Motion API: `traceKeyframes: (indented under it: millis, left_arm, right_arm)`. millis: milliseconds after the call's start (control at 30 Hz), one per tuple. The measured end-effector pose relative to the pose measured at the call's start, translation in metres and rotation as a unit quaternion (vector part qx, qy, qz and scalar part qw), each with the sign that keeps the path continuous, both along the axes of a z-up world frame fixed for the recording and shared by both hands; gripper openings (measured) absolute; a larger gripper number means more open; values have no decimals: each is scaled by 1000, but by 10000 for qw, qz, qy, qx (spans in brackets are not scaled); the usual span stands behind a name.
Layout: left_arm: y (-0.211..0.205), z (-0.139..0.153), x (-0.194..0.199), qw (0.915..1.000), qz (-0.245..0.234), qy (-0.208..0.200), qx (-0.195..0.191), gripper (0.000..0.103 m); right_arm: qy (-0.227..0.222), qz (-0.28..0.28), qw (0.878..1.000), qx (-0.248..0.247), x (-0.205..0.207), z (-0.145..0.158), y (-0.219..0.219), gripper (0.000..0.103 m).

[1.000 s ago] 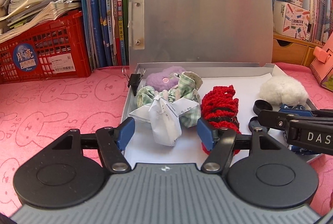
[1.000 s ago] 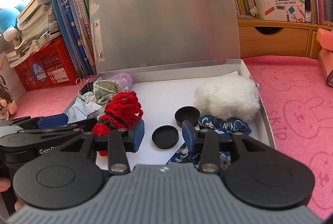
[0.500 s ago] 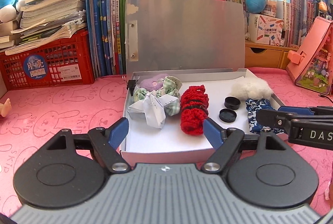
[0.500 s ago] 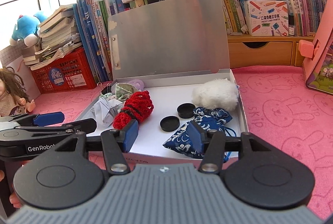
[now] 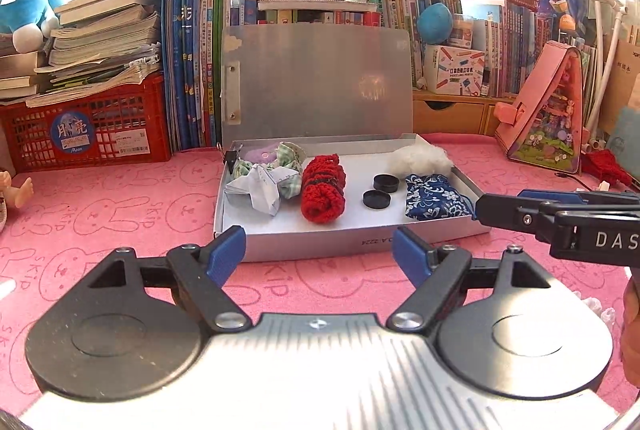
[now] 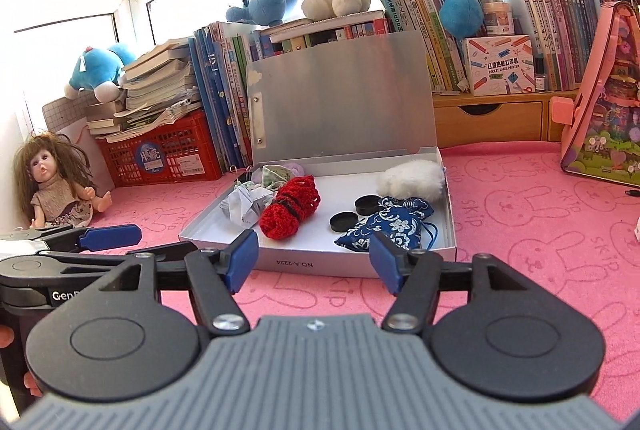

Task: Organize objects
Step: 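Open both tools releasing the paper and lens cap in the box, then withdraw, then move the left tool to the crumpled white paper while the right tool approaches the white tissue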

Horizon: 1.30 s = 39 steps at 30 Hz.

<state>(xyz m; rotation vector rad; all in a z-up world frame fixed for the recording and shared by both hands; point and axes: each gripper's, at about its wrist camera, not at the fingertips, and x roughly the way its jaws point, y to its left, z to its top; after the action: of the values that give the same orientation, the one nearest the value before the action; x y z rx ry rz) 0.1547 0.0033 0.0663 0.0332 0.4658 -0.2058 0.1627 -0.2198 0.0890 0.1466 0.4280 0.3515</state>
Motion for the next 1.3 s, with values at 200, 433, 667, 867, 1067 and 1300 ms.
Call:
traceKeyframes:
  millis: [200, 433, 667, 867, 1067, 1300]
  left_arm:
    - [5, -7, -28, 9999, 59, -93, 39, 84]
    - [16, -18, -53, 9997, 196, -87, 81, 87]
    - [22, -33, -69, 9994, 333, 4, 94, 90]
    - [23, -39, -80, 9989, 434, -15, 149, 90]
    - [25, -45, -86, 9981, 574, -25, 242, 92]
    - [31, -55, -83, 9962, 845, 158, 124, 93]
  right_arm:
    - [-205, 21, 9998, -20, -26, 2, -5, 77]
    - [-294, -93, 9992, -245, -50, -6, -11, 78]
    - [-138, -233, 9993, -266, -61, -20, -17, 78]
    - [-114, -373, 9984, -402, -72, -31, -19, 80]
    - [-153, -597, 9964, -581, -84, -41, -22, 86]
    - [-188, -1079, 9905, -833, -92, -49, -27, 92]
